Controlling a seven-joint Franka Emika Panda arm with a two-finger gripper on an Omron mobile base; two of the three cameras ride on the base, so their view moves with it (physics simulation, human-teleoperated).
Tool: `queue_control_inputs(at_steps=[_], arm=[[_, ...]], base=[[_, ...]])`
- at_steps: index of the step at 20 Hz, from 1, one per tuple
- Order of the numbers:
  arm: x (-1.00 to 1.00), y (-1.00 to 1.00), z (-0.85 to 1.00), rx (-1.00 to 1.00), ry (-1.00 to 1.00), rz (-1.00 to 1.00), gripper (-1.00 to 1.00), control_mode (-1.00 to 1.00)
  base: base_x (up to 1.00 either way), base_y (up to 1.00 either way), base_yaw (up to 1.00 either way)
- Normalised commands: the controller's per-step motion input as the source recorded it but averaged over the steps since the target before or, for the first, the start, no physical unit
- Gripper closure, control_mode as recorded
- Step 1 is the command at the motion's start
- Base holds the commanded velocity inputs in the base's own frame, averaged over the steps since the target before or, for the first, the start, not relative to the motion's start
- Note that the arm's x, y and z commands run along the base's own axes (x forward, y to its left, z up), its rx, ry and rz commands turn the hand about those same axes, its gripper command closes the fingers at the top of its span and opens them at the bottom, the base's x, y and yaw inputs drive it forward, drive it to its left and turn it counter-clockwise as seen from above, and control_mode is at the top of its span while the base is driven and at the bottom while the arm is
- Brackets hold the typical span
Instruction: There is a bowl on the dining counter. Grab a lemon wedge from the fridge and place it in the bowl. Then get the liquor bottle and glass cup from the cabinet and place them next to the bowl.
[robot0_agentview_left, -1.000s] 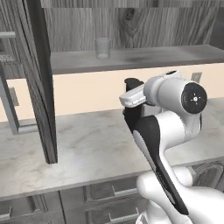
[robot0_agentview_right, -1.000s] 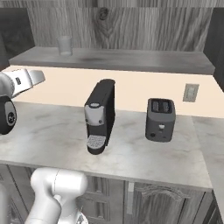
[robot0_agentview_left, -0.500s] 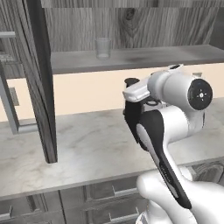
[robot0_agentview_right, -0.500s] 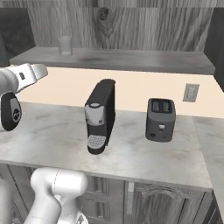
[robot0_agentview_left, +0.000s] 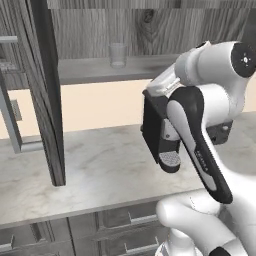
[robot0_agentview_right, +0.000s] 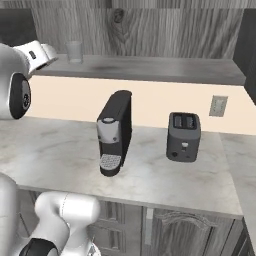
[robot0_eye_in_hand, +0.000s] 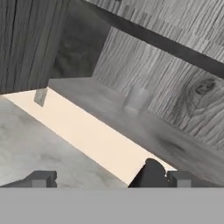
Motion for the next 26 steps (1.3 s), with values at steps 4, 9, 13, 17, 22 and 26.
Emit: queue_control_inputs(at_steps=[4, 9, 13, 17, 22, 26], arm=[[0.23, 0.01, 0.02, -0.29, 0.33, 0.27, -1.0, -1.0], [0.39, -0.1, -0.02, -0.25, 0.05, 0.34, -1.0, -1.0], [0.23, -0.08, -0.07, -0.23, -0.02, 0.29, -1.0, -1.0], [0.05, -0.08, -0.29, -0.2, -0.07, 0.14, -1.0, -1.0], [0.24, -0.05, -0.21, -0.17, -0.14, 0.03, -1.0, -1.0], [0.45, 0.0, -0.35, -0.1, -0.16, 0.08, -1.0, -1.0]], base=[[0.0, 0.0, 0.0], [0.0, 0.0, 0.0], [0.0, 0.0, 0.0], [0.0, 0.0, 0.0], [0.0, 0.0, 0.0], [0.0, 0.0, 0.0]])
